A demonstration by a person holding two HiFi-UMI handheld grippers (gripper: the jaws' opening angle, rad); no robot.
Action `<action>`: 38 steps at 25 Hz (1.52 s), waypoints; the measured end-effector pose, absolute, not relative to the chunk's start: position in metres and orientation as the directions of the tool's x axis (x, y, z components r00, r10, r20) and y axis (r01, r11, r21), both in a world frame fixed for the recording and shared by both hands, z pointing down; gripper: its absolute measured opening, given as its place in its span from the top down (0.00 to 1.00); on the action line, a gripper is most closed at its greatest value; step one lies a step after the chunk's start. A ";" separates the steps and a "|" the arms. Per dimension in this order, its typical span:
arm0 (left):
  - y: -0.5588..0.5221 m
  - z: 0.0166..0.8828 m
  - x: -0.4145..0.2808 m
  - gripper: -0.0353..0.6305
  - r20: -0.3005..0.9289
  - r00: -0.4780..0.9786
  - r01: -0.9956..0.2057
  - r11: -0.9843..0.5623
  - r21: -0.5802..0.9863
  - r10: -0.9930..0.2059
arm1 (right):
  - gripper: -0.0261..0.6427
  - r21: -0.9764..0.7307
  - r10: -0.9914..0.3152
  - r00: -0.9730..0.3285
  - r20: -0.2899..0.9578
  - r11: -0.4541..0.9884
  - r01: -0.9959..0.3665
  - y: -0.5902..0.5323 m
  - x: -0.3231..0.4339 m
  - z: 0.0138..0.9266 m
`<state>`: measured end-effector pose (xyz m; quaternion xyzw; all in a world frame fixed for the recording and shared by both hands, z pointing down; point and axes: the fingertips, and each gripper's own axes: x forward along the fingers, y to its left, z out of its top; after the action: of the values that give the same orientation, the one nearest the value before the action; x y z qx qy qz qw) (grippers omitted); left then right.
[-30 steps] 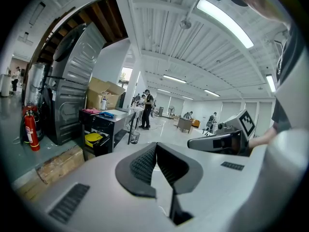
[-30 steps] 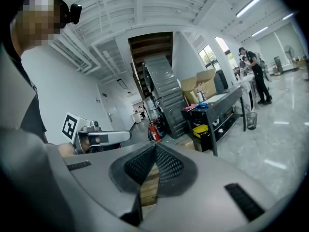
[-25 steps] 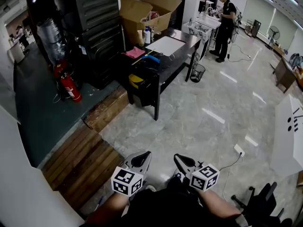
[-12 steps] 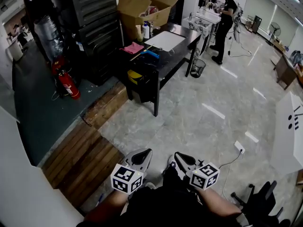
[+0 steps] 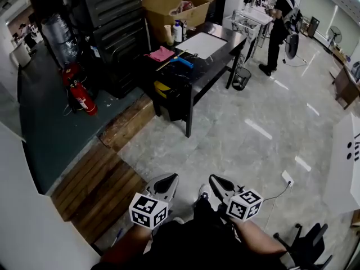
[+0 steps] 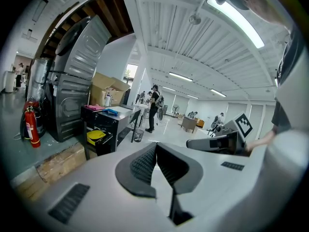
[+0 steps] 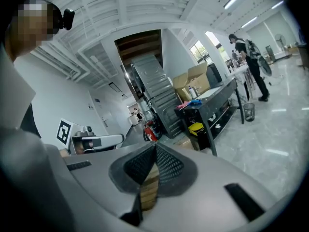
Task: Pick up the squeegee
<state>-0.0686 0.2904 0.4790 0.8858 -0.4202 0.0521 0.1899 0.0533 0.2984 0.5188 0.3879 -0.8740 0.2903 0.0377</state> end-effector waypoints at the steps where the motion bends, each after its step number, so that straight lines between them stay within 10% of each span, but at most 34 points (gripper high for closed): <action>1: 0.284 0.479 -0.067 0.92 0.254 0.639 -0.766 -0.572 0.295 -0.726 | 0.95 -0.482 -0.657 -0.696 0.291 0.527 -0.700 0.291 0.057 0.520; 38: 0.055 0.455 0.052 0.92 0.247 0.569 -0.819 -0.513 0.259 -0.784 | 0.95 -0.455 -0.597 -0.763 0.246 0.624 -0.635 0.048 0.169 0.500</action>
<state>0.0517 0.0551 0.4553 0.8682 -0.4615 0.0493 0.1753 0.1687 0.0478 0.5000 0.3422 -0.9005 0.2660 0.0354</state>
